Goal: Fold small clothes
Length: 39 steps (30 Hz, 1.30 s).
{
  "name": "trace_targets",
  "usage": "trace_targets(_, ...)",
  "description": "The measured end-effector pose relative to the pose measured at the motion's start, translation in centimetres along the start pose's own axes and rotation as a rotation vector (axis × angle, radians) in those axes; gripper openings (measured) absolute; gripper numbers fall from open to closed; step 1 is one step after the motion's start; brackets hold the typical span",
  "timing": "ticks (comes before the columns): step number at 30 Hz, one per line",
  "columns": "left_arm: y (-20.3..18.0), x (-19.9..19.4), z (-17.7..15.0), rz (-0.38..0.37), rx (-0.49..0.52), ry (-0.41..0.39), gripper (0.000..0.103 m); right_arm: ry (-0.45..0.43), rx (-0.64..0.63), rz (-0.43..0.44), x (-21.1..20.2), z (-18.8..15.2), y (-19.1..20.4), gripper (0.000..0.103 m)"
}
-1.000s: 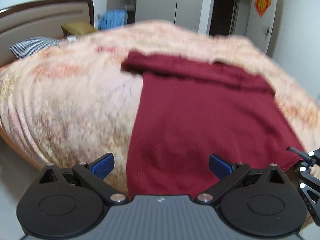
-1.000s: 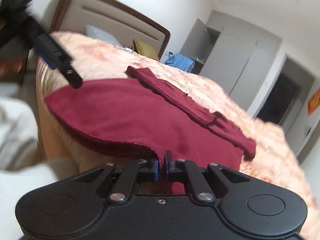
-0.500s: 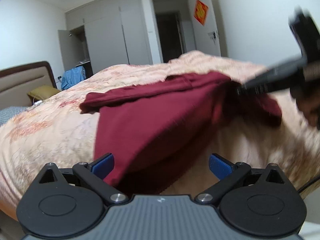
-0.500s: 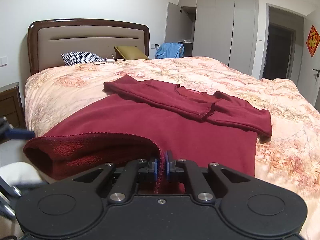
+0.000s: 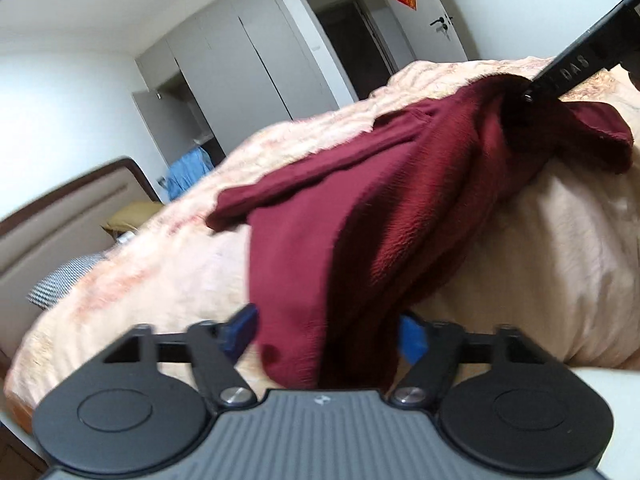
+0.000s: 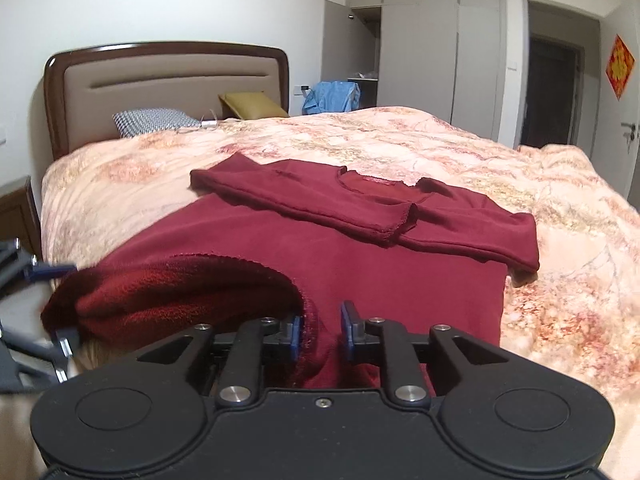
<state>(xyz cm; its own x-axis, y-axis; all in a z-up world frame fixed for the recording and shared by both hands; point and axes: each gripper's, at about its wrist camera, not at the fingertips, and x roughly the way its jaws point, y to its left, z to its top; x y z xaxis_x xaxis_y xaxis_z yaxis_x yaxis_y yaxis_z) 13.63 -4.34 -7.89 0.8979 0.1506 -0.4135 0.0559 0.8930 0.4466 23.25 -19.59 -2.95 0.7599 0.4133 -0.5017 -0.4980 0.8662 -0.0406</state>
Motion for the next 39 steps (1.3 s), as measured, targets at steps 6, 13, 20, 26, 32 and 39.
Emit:
trace_targets(6,2.0,-1.8,0.1,-0.045,0.006,-0.067,0.025,0.006,-0.128,-0.056,-1.9,-1.9,2.4,0.041)
trace_targets(13,5.6,-3.1,1.7,-0.093,-0.115,-0.12,0.006,0.039,-0.445,-0.228,-2.9,-6.6,7.4,0.073)
trace_targets(20,8.4,-4.6,3.3,-0.071,-0.141,-0.181,0.006,-0.033,-0.504,-0.406,-5.1,-6.9,7.7,0.032)
trace_targets(26,8.2,-7.1,2.8,-0.051,-0.151,-0.26,0.003,-0.126,-0.44,-0.438,-8.0,-5.5,7.1,0.007)
trace_targets(32,9.1,-11.1,2.3,-0.037,-0.21,-0.36,0.003,-0.226,-0.444,-0.441,-13.4,-4.1,7.9,0.007)
trace_targets(39,13.2,-17.9,2.0,-0.128,-0.272,-0.36,0.003,-0.241,-0.392,-0.262,-22.6,-1.8,8.3,0.007)
